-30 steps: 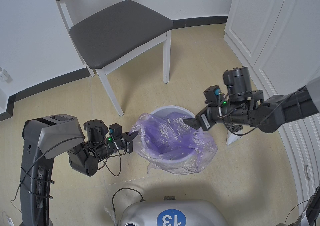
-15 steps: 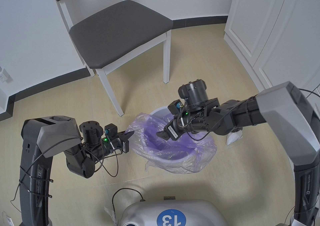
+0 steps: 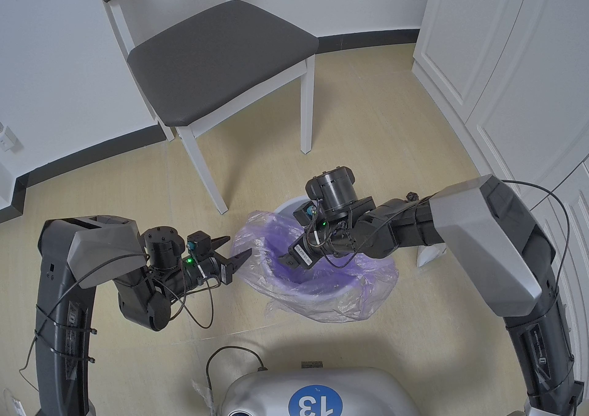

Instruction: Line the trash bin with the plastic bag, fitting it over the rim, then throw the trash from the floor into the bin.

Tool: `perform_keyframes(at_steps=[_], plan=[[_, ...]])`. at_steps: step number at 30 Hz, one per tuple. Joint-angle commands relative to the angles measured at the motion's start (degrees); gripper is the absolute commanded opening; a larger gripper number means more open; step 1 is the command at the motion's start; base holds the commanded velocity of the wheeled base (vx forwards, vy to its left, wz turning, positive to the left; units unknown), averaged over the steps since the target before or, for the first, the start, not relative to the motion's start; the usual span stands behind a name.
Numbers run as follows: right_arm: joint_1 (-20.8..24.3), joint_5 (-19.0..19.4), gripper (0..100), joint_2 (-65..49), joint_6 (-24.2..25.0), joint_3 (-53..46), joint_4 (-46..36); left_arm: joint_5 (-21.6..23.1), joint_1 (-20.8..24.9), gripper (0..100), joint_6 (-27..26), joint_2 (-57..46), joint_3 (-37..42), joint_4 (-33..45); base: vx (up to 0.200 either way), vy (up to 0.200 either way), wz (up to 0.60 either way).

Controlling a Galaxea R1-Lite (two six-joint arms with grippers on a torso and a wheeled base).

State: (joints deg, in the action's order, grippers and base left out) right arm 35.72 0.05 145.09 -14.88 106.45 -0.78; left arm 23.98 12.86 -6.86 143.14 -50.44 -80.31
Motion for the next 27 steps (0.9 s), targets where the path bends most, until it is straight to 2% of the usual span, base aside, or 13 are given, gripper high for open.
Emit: perform_keyframes(at_steps=[1,7,13,14,27], plan=[[-0.3,-0.14,100,2.56,-0.06,1.66,-0.1,0.1,0.15,100,0.01,0.38,0.08,-0.11,0.0,0.0,0.0],[-0.91,-0.93,100,4.76,-0.06,4.47,-0.36,0.02,0.06,100,0.1,0.47,0.35,-1.08,0.0,0.0,0.0],[-1.18,-1.02,100,5.64,2.05,8.14,-5.55,0.02,-0.12,100,0.1,1.09,0.35,-1.69,0.0,0.0,0.0],[-1.18,-1.02,0,5.64,2.93,8.14,-5.99,0.02,-0.12,100,0.1,1.09,0.35,-1.87,0.0,0.0,0.0],[-1.27,-0.31,0,2.74,6.1,8.14,-9.77,0.02,-0.38,100,0.45,1.26,0.52,-3.54,0.0,0.0,0.0]])
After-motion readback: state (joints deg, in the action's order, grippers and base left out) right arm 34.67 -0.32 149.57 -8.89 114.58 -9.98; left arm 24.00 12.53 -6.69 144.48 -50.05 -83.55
